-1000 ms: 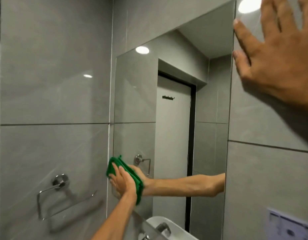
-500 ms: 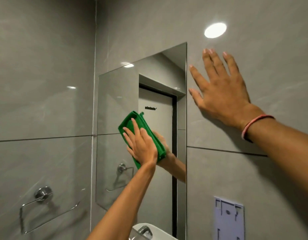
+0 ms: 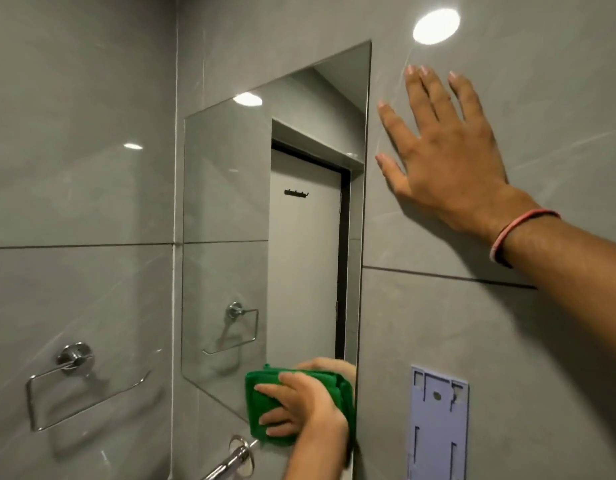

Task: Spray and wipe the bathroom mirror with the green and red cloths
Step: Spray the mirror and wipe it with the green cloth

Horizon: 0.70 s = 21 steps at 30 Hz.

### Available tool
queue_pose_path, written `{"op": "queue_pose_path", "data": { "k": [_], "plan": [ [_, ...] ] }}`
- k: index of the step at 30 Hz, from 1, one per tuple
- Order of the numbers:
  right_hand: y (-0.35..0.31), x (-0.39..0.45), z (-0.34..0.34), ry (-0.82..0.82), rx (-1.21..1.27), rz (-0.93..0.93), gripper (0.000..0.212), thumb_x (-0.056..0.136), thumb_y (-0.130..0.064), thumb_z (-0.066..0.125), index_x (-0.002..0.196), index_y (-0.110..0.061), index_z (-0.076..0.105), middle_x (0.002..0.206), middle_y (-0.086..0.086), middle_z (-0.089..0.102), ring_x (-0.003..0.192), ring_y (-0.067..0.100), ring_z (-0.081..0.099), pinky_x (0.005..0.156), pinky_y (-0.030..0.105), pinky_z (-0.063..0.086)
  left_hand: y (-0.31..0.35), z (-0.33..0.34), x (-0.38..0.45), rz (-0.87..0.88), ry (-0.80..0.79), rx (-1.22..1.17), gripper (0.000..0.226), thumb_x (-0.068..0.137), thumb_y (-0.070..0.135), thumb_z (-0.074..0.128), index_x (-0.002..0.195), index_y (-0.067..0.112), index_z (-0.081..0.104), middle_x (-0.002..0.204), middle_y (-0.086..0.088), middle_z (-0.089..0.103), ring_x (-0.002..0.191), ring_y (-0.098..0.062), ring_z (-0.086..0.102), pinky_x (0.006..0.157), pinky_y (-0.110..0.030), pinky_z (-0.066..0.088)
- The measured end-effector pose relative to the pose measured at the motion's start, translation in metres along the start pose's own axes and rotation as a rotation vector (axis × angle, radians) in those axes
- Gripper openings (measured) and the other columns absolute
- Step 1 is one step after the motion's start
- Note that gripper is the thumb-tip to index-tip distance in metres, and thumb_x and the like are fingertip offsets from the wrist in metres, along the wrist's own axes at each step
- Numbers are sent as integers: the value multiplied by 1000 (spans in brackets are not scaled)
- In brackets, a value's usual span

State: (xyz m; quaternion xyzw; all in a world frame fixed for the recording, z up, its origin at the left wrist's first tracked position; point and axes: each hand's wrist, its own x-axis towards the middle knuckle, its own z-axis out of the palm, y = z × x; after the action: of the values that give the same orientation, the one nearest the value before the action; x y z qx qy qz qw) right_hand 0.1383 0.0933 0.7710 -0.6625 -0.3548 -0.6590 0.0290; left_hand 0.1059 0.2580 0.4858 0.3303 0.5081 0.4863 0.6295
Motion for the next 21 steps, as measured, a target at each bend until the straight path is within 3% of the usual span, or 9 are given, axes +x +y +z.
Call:
{"op": "queue_pose_path", "data": {
  "k": [6,10,14,17,19,21],
  "plan": [
    [5,-3,-4,-24,8,-35,75,103,-58,23,166,-18,18,173,23,10,162,36,10,130,55,14,200,18,-5,158,67,-121,58,105,35,27,160,23,16,169,-23,-4,156,-42,-6,126,-57,-3],
    [9,-2,-8,-12,19,-52,69,104,-52,29,164,-17,25,171,22,20,160,36,21,128,53,21,298,56,-81,540,-63,-122,55,106,32,24,161,29,17,170,-18,-1,158,-36,-4,124,-57,-3],
    [25,3,-18,134,187,53,55,104,-30,40,154,-9,43,157,20,47,145,37,46,117,49,37,290,78,-137,1105,-157,101,54,106,41,22,159,42,13,172,-4,1,159,-22,-2,124,-58,0],
    [45,2,-27,239,351,160,53,100,-25,44,150,-9,48,150,17,55,136,37,53,110,48,43,251,67,-118,1409,-178,176,54,104,40,22,158,41,15,172,-2,1,159,-20,0,125,-56,1],
    [54,-4,-32,243,392,177,53,98,-24,46,149,-9,49,148,16,56,133,37,54,108,48,43,221,52,-96,1460,-174,176,55,104,41,22,158,40,16,172,-1,1,159,-19,1,127,-55,2],
    [57,-14,-34,205,390,175,52,98,-23,48,148,-8,50,149,16,55,134,37,53,108,48,43,176,36,-78,1341,-139,147,55,103,42,20,158,41,16,172,2,3,159,-16,2,128,-53,3]
  ]
}}
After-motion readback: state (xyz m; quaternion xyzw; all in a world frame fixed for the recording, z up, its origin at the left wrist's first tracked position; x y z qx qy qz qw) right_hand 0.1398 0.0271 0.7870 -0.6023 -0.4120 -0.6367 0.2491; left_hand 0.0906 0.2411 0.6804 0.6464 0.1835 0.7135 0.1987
